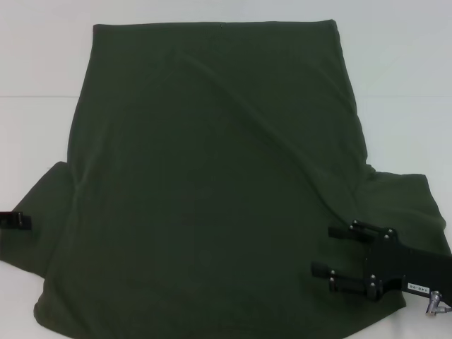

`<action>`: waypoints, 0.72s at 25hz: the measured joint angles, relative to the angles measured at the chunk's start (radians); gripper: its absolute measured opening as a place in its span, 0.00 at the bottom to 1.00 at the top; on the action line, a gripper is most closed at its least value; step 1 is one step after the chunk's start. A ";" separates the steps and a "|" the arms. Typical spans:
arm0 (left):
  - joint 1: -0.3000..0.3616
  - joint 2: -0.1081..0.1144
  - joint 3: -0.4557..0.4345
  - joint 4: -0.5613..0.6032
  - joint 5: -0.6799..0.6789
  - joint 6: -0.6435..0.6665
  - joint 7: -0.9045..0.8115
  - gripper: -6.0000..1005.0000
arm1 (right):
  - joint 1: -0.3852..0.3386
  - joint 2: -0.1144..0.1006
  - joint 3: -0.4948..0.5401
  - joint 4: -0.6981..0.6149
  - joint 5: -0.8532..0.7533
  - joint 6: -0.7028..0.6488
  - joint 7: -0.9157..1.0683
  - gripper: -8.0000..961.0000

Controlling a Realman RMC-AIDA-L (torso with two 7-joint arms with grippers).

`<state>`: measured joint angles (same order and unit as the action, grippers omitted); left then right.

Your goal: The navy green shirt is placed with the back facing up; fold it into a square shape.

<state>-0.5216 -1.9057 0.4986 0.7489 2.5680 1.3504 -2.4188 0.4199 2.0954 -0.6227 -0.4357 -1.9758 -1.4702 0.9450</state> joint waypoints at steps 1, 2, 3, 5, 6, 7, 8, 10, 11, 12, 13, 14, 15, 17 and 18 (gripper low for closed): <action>0.000 0.000 0.000 0.000 0.000 -0.001 0.000 0.95 | 0.000 0.000 0.000 0.000 0.000 0.000 0.000 0.86; 0.000 0.000 0.000 0.000 0.000 -0.002 0.000 0.95 | 0.000 0.000 0.000 0.000 0.000 0.000 0.000 0.86; 0.000 0.000 0.000 0.000 0.000 -0.002 0.000 0.95 | 0.000 0.000 0.000 0.000 0.000 -0.001 0.000 0.86; 0.000 0.001 0.000 0.000 0.000 -0.002 0.001 0.95 | 0.000 0.000 0.000 0.000 0.000 -0.001 0.000 0.86; 0.000 0.001 0.000 0.000 0.000 -0.002 0.002 0.95 | 0.000 0.000 0.000 0.000 0.000 -0.001 0.000 0.86; 0.000 0.001 0.000 0.000 0.000 -0.002 0.003 0.95 | 0.000 0.000 0.000 0.000 0.000 -0.001 0.000 0.86; 0.000 0.001 0.000 0.000 0.000 -0.002 0.004 0.95 | 0.000 0.000 0.000 0.000 0.000 -0.001 0.000 0.86; 0.002 0.000 0.000 0.000 0.000 -0.003 0.006 0.95 | 0.000 0.000 0.000 0.000 0.000 -0.002 0.000 0.86; 0.003 -0.001 0.000 0.000 0.000 -0.004 0.007 0.95 | 0.000 0.000 0.000 0.000 0.000 -0.002 0.000 0.86; 0.004 -0.001 0.000 0.000 0.000 -0.006 0.008 0.95 | 0.000 0.000 0.000 0.000 0.000 -0.002 0.000 0.86; 0.005 -0.002 0.000 0.000 0.000 -0.008 0.008 0.95 | 0.000 0.000 0.000 0.000 0.000 -0.002 0.000 0.86; 0.006 -0.002 0.001 -0.001 0.000 -0.009 0.008 0.95 | 0.000 0.000 0.000 0.000 0.000 -0.002 0.000 0.86; 0.007 -0.003 0.001 -0.001 0.000 -0.010 0.008 0.95 | 0.000 0.000 0.000 0.000 0.000 -0.002 0.000 0.86; 0.008 -0.004 0.001 -0.002 0.000 -0.010 0.009 0.95 | 0.000 0.000 0.000 0.000 0.000 -0.002 0.001 0.86; 0.008 -0.005 0.001 -0.002 0.000 -0.010 0.009 0.95 | 0.000 0.000 0.000 0.000 0.000 -0.002 0.001 0.86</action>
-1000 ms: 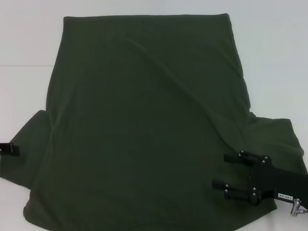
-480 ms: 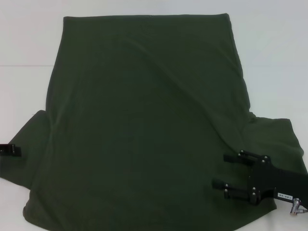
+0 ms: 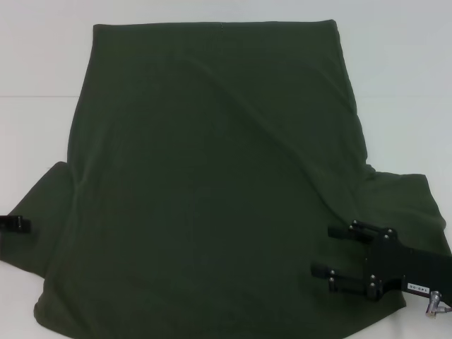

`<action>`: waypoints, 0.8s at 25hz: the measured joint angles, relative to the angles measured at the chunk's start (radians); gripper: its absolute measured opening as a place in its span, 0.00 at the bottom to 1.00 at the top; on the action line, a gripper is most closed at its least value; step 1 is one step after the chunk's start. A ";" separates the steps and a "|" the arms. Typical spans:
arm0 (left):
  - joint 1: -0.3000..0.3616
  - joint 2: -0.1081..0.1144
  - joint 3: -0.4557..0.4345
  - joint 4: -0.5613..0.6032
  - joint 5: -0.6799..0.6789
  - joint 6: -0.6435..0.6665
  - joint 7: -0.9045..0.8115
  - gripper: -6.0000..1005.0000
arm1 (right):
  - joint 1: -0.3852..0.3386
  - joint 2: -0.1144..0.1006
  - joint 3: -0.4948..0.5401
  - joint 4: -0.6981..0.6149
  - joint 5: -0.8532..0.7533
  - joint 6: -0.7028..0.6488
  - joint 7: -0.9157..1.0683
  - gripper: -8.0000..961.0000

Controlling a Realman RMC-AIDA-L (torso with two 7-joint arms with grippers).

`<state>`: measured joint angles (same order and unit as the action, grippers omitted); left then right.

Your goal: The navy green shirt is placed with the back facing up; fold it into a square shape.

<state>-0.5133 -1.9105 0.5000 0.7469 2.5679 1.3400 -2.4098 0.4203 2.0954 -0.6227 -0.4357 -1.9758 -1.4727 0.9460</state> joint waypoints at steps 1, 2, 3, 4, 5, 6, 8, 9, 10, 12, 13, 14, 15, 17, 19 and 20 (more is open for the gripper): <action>0.000 -0.001 0.001 0.000 0.000 0.000 0.001 0.95 | 0.000 0.000 0.000 0.000 0.000 0.000 0.000 0.86; 0.000 -0.001 0.001 -0.001 0.000 -0.001 0.001 0.95 | 0.000 0.000 0.000 0.000 0.000 0.000 0.000 0.86; 0.001 -0.002 0.001 -0.002 0.000 -0.001 0.001 0.95 | 0.000 0.000 0.000 0.000 0.000 0.000 0.000 0.86; 0.001 -0.002 0.002 -0.005 0.000 -0.001 0.001 0.95 | 0.000 0.000 0.000 0.000 0.000 0.000 0.000 0.86; 0.001 -0.001 0.002 -0.008 0.000 -0.001 0.001 0.95 | 0.000 0.000 0.000 0.000 0.000 0.000 0.000 0.86; 0.001 0.000 0.002 -0.010 0.000 -0.001 0.001 0.95 | 0.000 0.000 0.000 0.000 0.000 0.000 0.000 0.86; 0.001 0.001 0.002 -0.014 0.000 -0.001 0.001 0.95 | 0.000 0.000 0.000 0.000 0.000 0.000 0.000 0.86; 0.000 0.001 0.002 -0.015 0.000 -0.001 0.001 0.95 | 0.000 0.000 0.000 0.000 0.000 0.000 0.000 0.86; 0.000 0.001 0.002 -0.016 0.000 -0.001 0.001 0.95 | 0.000 0.000 0.000 0.000 0.000 0.000 0.000 0.86; -0.001 0.001 0.002 -0.018 0.000 -0.001 0.002 0.95 | 0.000 0.000 0.000 0.000 0.000 0.000 0.000 0.86; -0.003 0.001 0.002 -0.021 0.000 -0.001 0.002 0.95 | 0.000 0.000 0.000 0.000 0.000 0.000 0.001 0.86; -0.004 0.001 0.002 -0.025 0.000 -0.002 0.003 0.95 | 0.000 0.000 0.000 0.000 0.000 0.000 0.000 0.86; -0.006 0.002 0.004 -0.029 -0.001 -0.003 0.004 0.95 | 0.000 0.000 0.000 0.000 0.000 0.000 0.000 0.86; -0.007 0.003 0.010 -0.034 -0.002 -0.007 0.005 0.95 | 0.000 0.000 -0.001 0.000 0.000 0.000 0.000 0.86; -0.007 0.003 0.014 -0.036 -0.002 -0.012 0.005 0.95 | 0.000 0.000 -0.001 0.000 0.000 0.000 0.001 0.86; -0.007 0.002 0.014 -0.037 -0.002 -0.013 0.005 0.95 | 0.000 0.000 -0.002 0.000 0.000 0.000 0.001 0.86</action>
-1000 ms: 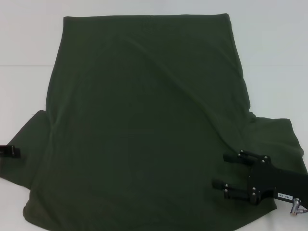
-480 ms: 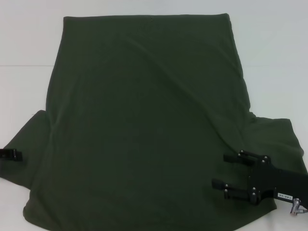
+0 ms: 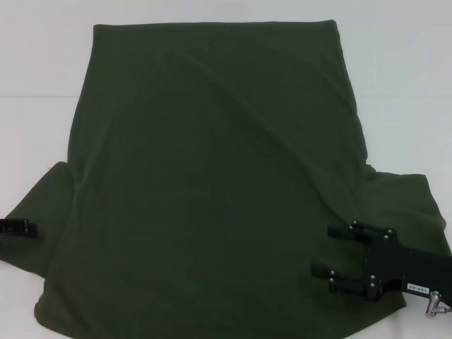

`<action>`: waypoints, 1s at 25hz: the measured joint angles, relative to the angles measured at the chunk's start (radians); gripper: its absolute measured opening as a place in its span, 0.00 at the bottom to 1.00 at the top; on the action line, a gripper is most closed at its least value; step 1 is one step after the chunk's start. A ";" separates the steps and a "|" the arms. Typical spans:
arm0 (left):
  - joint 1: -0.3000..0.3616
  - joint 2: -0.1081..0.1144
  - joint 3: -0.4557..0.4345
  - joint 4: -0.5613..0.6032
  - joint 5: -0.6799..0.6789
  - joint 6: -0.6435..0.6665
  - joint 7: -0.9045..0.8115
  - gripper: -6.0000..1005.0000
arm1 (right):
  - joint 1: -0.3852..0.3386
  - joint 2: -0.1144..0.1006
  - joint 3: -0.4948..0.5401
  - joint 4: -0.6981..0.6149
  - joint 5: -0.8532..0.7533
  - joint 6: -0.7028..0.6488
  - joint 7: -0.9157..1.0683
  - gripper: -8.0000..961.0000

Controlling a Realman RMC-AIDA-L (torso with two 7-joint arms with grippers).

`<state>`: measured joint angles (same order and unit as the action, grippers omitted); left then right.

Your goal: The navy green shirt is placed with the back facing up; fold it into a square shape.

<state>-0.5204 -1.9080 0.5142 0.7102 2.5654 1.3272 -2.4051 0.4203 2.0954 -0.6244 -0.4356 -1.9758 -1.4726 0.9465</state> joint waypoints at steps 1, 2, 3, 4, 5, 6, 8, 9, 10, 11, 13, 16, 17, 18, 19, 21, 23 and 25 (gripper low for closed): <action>0.000 0.000 0.000 0.000 0.000 0.000 0.000 0.95 | 0.000 0.000 0.000 0.000 0.000 0.000 0.000 0.86; -0.001 0.000 0.000 0.000 0.000 -0.001 0.000 0.95 | 0.000 0.000 -0.001 0.000 0.000 0.000 0.000 0.86; -0.001 -0.001 0.000 0.000 0.000 -0.001 0.000 0.95 | 0.000 0.000 -0.001 0.000 0.000 0.000 0.000 0.86; -0.002 -0.001 0.000 0.000 0.000 -0.001 0.000 0.95 | 0.000 0.000 -0.001 0.000 0.000 0.000 0.000 0.86; -0.003 -0.002 0.000 0.000 0.000 0.000 0.000 0.95 | 0.000 0.000 -0.001 0.000 0.000 0.000 0.000 0.86; -0.004 -0.002 0.000 -0.001 0.001 0.001 0.000 0.95 | 0.000 0.000 0.000 0.000 0.000 0.000 0.000 0.86; -0.009 -0.003 0.000 -0.006 0.001 0.003 0.000 0.95 | 0.001 0.000 0.001 0.000 0.000 0.000 0.000 0.86; -0.012 -0.004 0.000 -0.010 0.001 0.005 0.000 0.95 | 0.002 0.000 0.001 0.000 0.000 0.000 0.000 0.86; -0.016 -0.005 0.000 -0.017 0.001 0.005 0.000 0.95 | 0.002 0.000 0.001 0.000 0.000 0.000 0.000 0.86; -0.019 -0.005 0.000 -0.021 0.001 0.006 0.000 0.95 | 0.002 0.000 0.001 0.000 0.000 0.000 0.000 0.86; -0.023 -0.005 0.001 -0.026 0.001 0.008 0.000 0.95 | 0.003 0.000 0.001 0.000 0.000 0.000 0.000 0.86; -0.024 -0.006 0.002 -0.027 0.001 0.008 0.000 0.95 | 0.004 0.000 0.002 0.000 0.000 0.000 0.000 0.86; -0.025 -0.006 0.003 -0.027 0.001 0.008 0.000 0.95 | 0.005 0.000 0.002 0.000 0.000 0.000 0.000 0.86; -0.025 -0.006 0.006 -0.027 0.001 0.008 0.000 0.95 | 0.005 0.000 0.002 0.000 0.000 0.000 0.000 0.86; -0.025 -0.006 0.012 -0.026 0.001 0.008 0.000 0.95 | 0.005 0.000 0.002 0.000 0.000 0.000 0.000 0.86; -0.025 -0.006 0.025 -0.024 0.002 0.004 -0.004 0.94 | 0.006 0.000 0.002 0.000 0.000 0.000 0.000 0.86; -0.025 -0.006 0.032 -0.021 0.010 0.000 -0.015 0.94 | 0.008 0.000 0.002 0.000 0.000 -0.001 0.000 0.86; -0.026 -0.006 0.036 -0.016 0.022 -0.004 -0.021 0.94 | 0.009 0.000 0.002 0.000 0.000 -0.002 0.000 0.86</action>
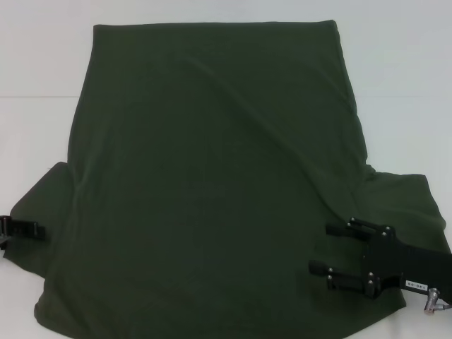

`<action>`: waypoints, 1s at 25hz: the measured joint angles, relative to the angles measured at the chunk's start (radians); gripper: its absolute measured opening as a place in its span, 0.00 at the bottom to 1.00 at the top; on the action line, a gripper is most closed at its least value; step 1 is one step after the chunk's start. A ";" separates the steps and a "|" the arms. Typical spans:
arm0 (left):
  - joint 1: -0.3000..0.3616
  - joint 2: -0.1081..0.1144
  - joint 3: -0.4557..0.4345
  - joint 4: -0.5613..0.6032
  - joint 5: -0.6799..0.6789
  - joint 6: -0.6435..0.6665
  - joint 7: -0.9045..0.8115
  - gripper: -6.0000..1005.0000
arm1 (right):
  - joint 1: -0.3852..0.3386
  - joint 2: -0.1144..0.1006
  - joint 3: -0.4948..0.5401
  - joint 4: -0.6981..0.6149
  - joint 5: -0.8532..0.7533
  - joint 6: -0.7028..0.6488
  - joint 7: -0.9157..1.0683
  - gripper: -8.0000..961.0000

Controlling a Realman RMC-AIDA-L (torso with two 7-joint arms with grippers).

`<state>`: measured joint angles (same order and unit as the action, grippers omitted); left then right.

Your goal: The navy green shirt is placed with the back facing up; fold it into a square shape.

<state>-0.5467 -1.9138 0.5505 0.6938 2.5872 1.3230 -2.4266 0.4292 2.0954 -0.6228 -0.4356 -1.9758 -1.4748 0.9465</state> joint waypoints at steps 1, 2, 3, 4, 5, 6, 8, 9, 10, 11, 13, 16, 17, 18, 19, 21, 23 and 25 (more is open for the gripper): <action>-0.001 0.000 0.004 0.001 0.002 -0.001 0.001 0.94 | 0.000 0.000 0.000 0.000 0.000 -0.001 0.000 0.86; -0.002 0.000 0.012 0.001 0.005 -0.004 0.002 0.94 | 0.001 0.000 0.000 0.000 0.000 -0.001 0.000 0.86; -0.002 0.000 0.021 0.002 0.007 -0.007 0.003 0.94 | 0.002 0.000 0.000 0.000 0.000 -0.001 0.000 0.86; -0.003 0.000 0.030 0.002 0.009 -0.011 0.003 0.91 | 0.002 0.000 0.000 0.000 0.000 -0.001 0.000 0.86; -0.004 -0.001 0.035 0.002 0.011 -0.015 0.002 0.88 | 0.002 0.000 0.000 0.000 0.000 -0.001 0.000 0.86; -0.005 -0.002 0.040 0.002 0.014 -0.022 0.001 0.84 | 0.003 -0.001 0.000 0.000 0.000 -0.002 0.000 0.86; -0.005 -0.005 0.042 0.003 0.020 -0.031 -0.002 0.77 | 0.003 -0.001 0.000 0.000 0.000 -0.002 0.001 0.86; -0.005 -0.006 0.042 0.005 0.021 -0.033 -0.003 0.71 | 0.004 -0.001 0.000 0.000 0.000 -0.003 0.001 0.86; -0.005 -0.007 0.040 0.007 0.024 -0.036 -0.003 0.65 | 0.004 -0.001 0.000 0.000 0.000 -0.003 0.001 0.86; -0.004 -0.008 0.039 0.009 0.025 -0.037 -0.004 0.59 | 0.004 -0.002 0.000 0.000 0.000 -0.003 0.001 0.86; -0.002 -0.009 0.038 0.010 0.027 -0.039 -0.004 0.50 | 0.004 -0.002 0.000 0.000 0.000 -0.003 0.001 0.86; -0.002 -0.011 0.039 0.010 0.029 -0.039 -0.004 0.37 | 0.004 -0.002 0.000 0.000 0.000 -0.003 0.001 0.86; -0.002 -0.011 0.039 0.009 0.030 -0.038 -0.004 0.32 | 0.004 -0.002 0.000 0.000 0.000 -0.003 0.001 0.86; -0.002 -0.011 0.038 0.009 0.030 -0.038 -0.004 0.27 | 0.004 -0.002 0.000 0.000 0.000 -0.003 0.001 0.86; -0.002 -0.011 0.037 0.009 0.029 -0.037 -0.004 0.22 | 0.004 -0.002 0.000 0.000 0.000 -0.003 0.001 0.86; -0.002 -0.009 0.036 0.009 0.023 -0.037 -0.004 0.12 | 0.003 -0.002 0.000 -0.001 0.000 -0.003 0.001 0.86; -0.002 -0.006 0.035 0.010 0.020 -0.037 -0.005 0.08 | 0.003 -0.002 0.000 -0.002 0.000 -0.004 0.002 0.86; -0.003 -0.005 0.034 0.010 0.019 -0.037 -0.005 0.05 | 0.003 -0.002 0.000 -0.003 0.000 -0.004 0.001 0.86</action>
<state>-0.5493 -1.9189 0.5849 0.7040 2.6062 1.2864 -2.4313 0.4325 2.0938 -0.6227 -0.4382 -1.9757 -1.4786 0.9480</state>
